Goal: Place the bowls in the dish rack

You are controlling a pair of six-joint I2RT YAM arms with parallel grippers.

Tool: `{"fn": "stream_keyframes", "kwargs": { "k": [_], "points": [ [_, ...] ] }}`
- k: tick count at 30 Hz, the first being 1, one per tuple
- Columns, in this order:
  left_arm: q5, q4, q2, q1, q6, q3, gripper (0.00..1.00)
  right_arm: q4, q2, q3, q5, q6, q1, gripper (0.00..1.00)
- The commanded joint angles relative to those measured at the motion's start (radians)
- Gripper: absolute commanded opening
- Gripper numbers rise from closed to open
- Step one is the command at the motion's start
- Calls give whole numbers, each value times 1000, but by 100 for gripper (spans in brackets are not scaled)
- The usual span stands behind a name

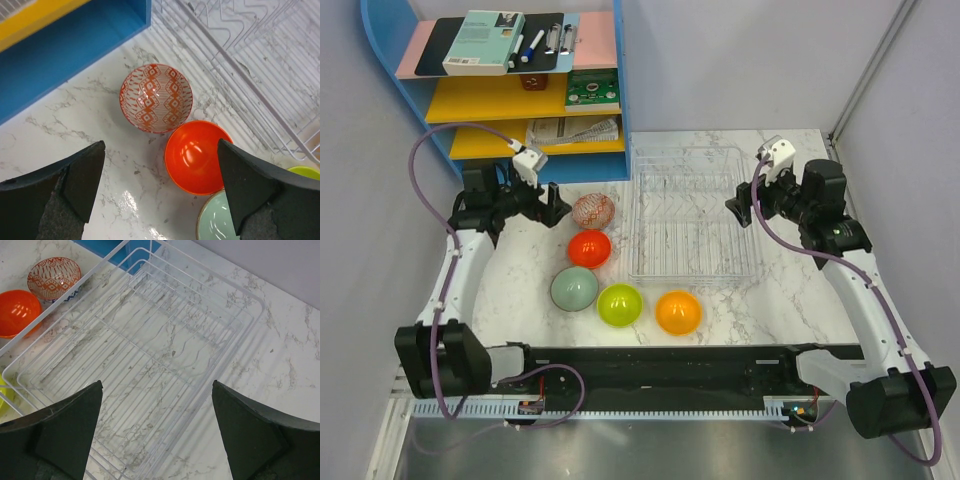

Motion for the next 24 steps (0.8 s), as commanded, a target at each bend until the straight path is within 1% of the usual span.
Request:
{"fn": "stream_keyframes", "kwargs": {
  "k": [1, 3, 4, 5, 8, 15, 19, 24],
  "points": [
    [-61, 5, 125, -31, 66, 17, 100, -18, 12, 55, -22, -35, 1, 98],
    [-110, 59, 171, -51, 59, 8, 100, -23, 20, 57, -30, -43, 2, 98],
    [-131, 72, 220, -57, 57, 10, 100, -24, 21, 57, -35, -44, 2, 98],
    [-167, 95, 243, -88, 57, 13, 100, -26, 24, 57, -36, -47, 2, 98],
    [-240, 117, 338, -123, 51, 33, 100, -29, 32, 55, -42, -53, 4, 98],
    [-362, 160, 506, -148, -10, 128, 100, -32, 34, 51, -53, -64, 4, 98],
    [-405, 180, 544, -148, -36, 154, 100, -37, 34, 49, -56, -69, 6, 98],
    [-419, 177, 586, -152, -32, 183, 100, -37, 34, 49, -61, -70, 6, 98]
  ]
}}
